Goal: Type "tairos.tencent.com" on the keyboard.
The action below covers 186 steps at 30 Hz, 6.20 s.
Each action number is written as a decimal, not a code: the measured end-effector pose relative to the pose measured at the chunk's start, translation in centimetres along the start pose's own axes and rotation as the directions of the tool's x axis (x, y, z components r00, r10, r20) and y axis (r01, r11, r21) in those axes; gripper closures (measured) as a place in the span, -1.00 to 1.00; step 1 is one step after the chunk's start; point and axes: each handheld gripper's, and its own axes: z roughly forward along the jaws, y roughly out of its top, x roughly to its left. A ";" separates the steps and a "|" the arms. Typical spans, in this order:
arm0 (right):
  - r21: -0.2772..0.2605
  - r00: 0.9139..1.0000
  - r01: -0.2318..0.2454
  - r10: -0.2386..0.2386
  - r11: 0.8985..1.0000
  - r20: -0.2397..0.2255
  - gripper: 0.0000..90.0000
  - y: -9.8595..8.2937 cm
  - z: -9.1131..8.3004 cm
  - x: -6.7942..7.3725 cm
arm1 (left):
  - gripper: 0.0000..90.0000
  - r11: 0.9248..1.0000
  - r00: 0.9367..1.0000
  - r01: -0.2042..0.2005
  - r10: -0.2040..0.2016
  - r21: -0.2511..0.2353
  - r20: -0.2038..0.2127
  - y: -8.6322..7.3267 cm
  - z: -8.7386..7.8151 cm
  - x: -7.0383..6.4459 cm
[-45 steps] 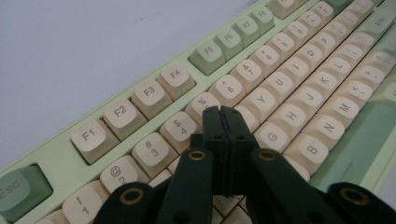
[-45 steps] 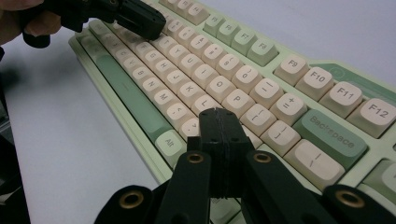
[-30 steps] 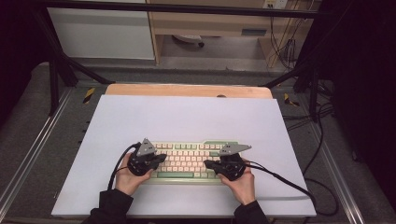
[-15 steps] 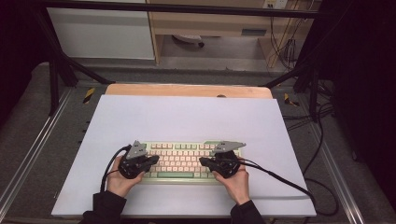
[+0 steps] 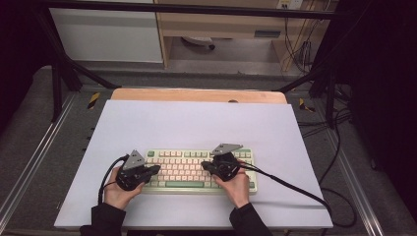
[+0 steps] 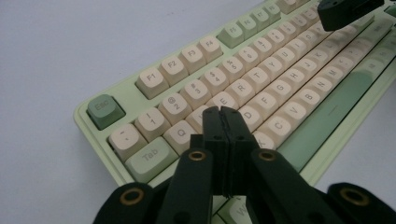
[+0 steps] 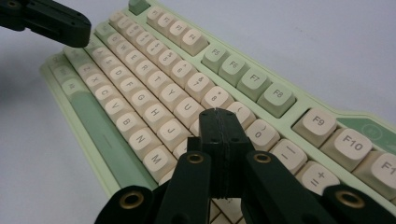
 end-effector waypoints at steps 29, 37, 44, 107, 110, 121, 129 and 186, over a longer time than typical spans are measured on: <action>0.044 1.000 0.012 -0.013 0.999 0.024 1.00 -0.2 1.3 -0.4 | 0.98 1.000 1.000 0.006 -0.006 -0.002 0.009 -0.2 0.0 0.2; 0.022 1.000 0.021 -0.021 1.000 0.016 1.00 0.0 0.4 -0.2 | 0.98 1.000 1.000 0.004 -0.004 -0.004 0.010 -0.1 -0.1 0.2; 0.011 0.999 0.037 -0.037 0.999 0.008 1.00 0.3 -0.8 0.0 | 0.98 1.000 1.000 0.005 -0.005 -0.006 0.011 0.0 -0.1 0.2; -0.003 0.999 0.010 -0.010 1.000 -0.035 1.00 -2.7 -4.0 -0.4 | 0.99 0.999 1.000 -0.018 0.017 0.036 0.018 0.5 2.1 -0.8; -0.009 0.999 0.009 -0.009 1.000 -0.038 1.00 -2.7 -4.0 -0.3 | 0.99 0.999 1.000 -0.017 0.016 0.037 0.022 0.4 2.0 -0.8; -0.013 0.999 -0.001 0.000 1.000 -0.044 1.00 -2.7 -3.7 -0.2 | 0.99 1.000 1.000 -0.008 0.007 0.019 0.025 0.3 1.0 -0.6; -0.015 0.998 -0.006 0.005 1.000 -0.064 1.00 -2.8 -3.2 0.0 | 0.99 1.000 1.000 0.000 0.000 0.013 0.025 0.1 0.6 -0.4; -0.023 0.998 -0.029 0.028 0.999 -0.048 1.00 -3.3 -4.7 -1.8 | 0.99 1.000 0.999 -0.007 0.007 0.012 0.032 0.6 0.4 -0.7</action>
